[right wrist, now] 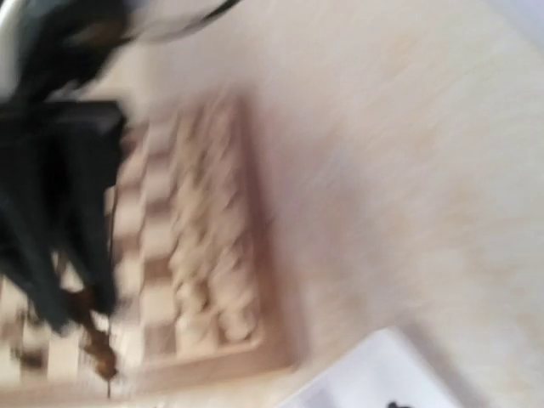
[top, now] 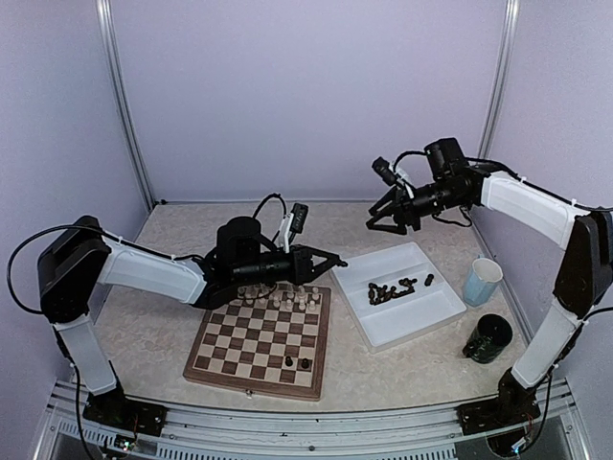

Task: Set up the chess pieces on the board
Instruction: Pass from the left arm to the right

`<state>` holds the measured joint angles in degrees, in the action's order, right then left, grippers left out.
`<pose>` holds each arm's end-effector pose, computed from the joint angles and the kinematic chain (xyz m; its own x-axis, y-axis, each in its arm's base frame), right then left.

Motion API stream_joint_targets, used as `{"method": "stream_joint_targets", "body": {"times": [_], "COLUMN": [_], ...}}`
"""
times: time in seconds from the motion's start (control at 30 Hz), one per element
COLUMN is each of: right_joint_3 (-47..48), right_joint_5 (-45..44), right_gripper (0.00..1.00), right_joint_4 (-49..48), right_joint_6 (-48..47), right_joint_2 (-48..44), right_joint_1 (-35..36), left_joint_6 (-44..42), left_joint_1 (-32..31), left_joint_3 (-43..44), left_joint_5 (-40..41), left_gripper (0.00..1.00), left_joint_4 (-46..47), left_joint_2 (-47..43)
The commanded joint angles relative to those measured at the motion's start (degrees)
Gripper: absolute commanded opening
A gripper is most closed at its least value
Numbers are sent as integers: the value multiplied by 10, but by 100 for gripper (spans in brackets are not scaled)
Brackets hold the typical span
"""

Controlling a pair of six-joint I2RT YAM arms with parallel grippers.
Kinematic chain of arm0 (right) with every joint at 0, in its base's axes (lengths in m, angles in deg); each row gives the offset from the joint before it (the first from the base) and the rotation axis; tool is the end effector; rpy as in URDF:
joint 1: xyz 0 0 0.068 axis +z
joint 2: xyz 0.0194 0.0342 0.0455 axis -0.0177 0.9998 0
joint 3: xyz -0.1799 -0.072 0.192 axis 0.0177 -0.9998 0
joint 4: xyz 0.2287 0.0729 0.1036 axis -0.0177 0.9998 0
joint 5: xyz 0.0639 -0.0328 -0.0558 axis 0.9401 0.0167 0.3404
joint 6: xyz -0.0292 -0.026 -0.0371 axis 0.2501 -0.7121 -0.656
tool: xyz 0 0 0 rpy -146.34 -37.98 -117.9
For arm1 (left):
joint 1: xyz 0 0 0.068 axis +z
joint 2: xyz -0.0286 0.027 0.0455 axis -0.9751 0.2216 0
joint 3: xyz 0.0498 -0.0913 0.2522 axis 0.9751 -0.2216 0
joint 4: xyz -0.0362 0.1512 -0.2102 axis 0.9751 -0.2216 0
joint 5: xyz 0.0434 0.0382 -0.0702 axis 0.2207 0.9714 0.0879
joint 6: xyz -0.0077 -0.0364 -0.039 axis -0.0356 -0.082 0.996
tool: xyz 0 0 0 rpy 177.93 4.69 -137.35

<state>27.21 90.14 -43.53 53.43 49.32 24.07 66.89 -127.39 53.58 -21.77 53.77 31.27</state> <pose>0.3203 0.1773 0.3108 -0.2618 -0.4931 -0.8296 -0.9562 0.2491 0.1537 0.2447 -0.3150 0.2115 -0.5949 -0.0596 -0.8016 0.7509 0.3145 -0.5807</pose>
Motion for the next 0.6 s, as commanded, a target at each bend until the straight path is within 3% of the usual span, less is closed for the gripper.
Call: {"method": "stream_joint_targets", "body": {"times": [0.0, 0.1, 0.27, 0.37, 0.57], "right_joint_3": [-7, -32, -86, -103, -103], "right_joint_5": [173, 241, 337, 340, 354], "right_gripper": [58, 59, 61, 61, 59], "right_joint_4": [-118, -158, -310, -384, -430], "right_joint_6": [199, 273, 437, 510, 553], "right_joint_2": [-3, 12, 22, 29, 54], "right_joint_1": [-73, -70, -52, -34, -2], "left_joint_6": [5, 6, 10, 18, 17], "left_joint_1": [5, 5, 4, 3, -4], "left_joint_3": [-14, -9, 23, 34, 46], "left_joint_5": [70, 88, 87, 83, 82], "left_gripper": [8, 8, 8, 8, 8], "left_joint_4": [127, 166, 174, 189, 189], "left_joint_2": [-50, -48, -24, -7, 6]}}
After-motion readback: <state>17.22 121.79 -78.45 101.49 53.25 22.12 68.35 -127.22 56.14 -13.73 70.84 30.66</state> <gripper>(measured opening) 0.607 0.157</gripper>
